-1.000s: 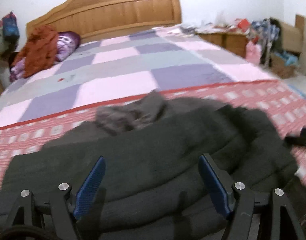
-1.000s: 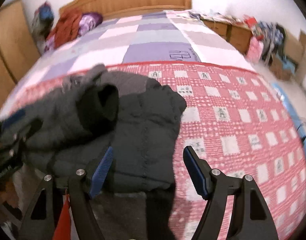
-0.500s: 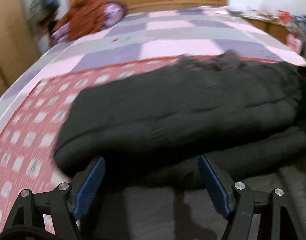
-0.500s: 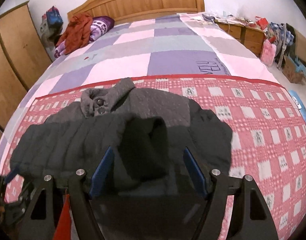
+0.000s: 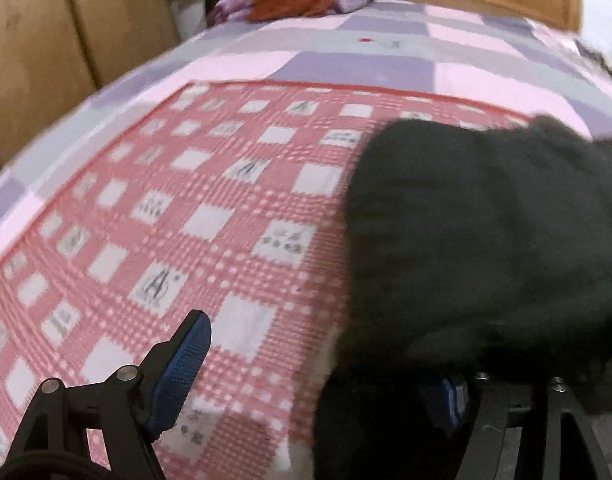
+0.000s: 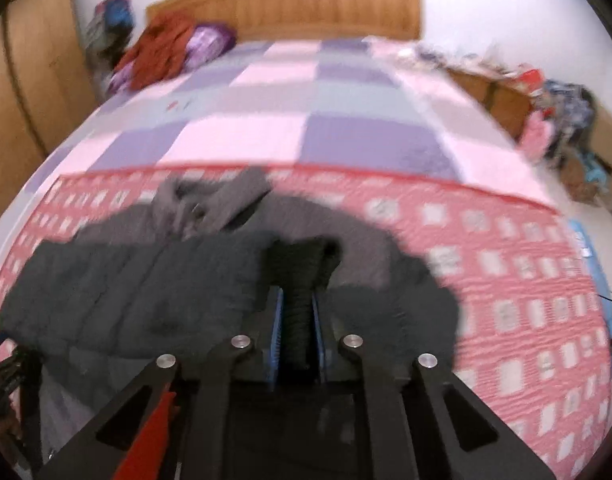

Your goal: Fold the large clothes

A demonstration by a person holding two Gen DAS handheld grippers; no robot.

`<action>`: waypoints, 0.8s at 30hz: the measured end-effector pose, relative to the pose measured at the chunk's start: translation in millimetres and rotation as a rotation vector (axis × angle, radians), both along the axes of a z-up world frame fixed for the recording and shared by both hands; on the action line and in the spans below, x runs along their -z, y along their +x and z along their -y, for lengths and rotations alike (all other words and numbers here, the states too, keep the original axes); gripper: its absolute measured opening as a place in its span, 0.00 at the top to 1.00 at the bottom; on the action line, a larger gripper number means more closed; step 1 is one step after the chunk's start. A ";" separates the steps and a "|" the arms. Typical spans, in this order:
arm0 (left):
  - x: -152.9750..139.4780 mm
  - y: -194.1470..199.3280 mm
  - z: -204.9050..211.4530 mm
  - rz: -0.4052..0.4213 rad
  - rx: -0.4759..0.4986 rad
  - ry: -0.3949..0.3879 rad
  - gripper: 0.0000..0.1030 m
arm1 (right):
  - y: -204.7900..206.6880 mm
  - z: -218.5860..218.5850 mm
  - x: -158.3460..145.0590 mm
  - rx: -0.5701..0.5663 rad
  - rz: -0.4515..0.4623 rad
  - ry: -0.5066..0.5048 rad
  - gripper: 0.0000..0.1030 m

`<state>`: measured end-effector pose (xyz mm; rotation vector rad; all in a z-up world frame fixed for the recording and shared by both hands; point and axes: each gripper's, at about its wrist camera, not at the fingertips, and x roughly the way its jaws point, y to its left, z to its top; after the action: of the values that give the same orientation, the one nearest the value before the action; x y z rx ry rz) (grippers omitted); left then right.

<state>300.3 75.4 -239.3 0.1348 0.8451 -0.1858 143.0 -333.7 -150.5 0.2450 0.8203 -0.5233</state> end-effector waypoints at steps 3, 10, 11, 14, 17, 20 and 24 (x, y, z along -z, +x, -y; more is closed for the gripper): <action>-1.0 -4.6 5.4 0.025 0.037 0.057 0.15 | -19.6 25.8 -4.9 0.077 -0.005 0.016 0.91; -8.9 -15.2 -4.4 0.055 0.031 0.059 0.15 | -47.2 51.6 7.1 0.152 -0.076 0.037 1.00; -9.7 -16.3 -7.5 0.055 0.032 0.058 0.15 | -48.1 46.5 7.5 0.129 -0.087 0.020 1.00; -11.6 -20.9 -12.5 0.049 0.048 0.074 0.15 | -39.9 18.6 4.1 0.031 -0.088 -0.025 1.00; -11.2 -27.1 -14.5 0.042 0.085 0.098 0.15 | -27.6 -8.5 3.3 -0.050 -0.091 -0.052 1.00; -9.9 -34.7 -16.7 0.037 0.100 0.135 0.15 | -10.8 -32.2 5.8 -0.130 -0.097 -0.056 1.00; -16.4 -40.0 -31.3 0.040 0.067 0.145 0.16 | 17.8 -53.4 24.7 -0.216 -0.156 -0.073 1.00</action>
<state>260.3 106.7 -222.8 0.3023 0.8150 -0.1844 160.8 -280.2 -175.2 0.0476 0.9650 -0.3713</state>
